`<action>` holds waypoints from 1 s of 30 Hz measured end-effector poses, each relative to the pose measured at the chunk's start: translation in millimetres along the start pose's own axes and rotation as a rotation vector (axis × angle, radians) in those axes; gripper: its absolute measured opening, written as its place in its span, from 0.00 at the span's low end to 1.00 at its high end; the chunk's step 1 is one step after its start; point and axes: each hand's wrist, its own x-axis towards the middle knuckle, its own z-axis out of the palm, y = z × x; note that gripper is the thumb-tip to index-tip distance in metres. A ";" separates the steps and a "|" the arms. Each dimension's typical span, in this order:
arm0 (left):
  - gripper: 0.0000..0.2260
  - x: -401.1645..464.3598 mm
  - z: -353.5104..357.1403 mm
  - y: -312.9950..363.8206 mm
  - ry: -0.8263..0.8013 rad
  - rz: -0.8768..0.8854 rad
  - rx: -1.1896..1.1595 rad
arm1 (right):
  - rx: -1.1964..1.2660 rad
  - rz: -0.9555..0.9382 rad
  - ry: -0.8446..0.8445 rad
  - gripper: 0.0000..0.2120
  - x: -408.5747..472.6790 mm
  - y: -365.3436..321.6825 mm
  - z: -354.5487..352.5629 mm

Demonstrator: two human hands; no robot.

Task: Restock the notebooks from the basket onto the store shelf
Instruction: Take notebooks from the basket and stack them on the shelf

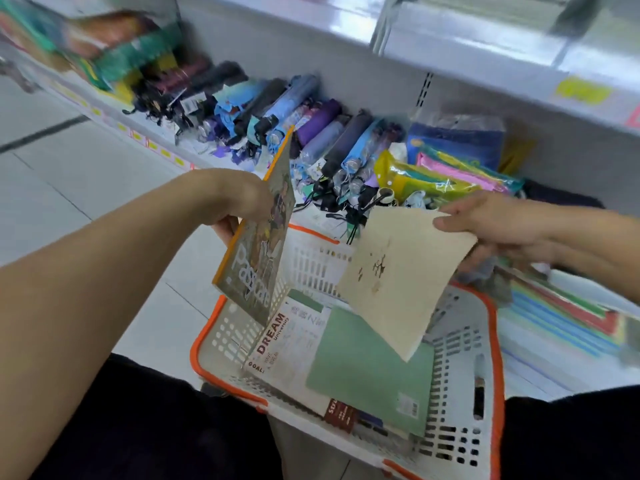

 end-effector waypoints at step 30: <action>0.20 -54.8 -8.6 88.4 -0.276 0.637 -1.309 | 0.680 -0.295 -0.245 0.14 -85.1 -15.2 -16.4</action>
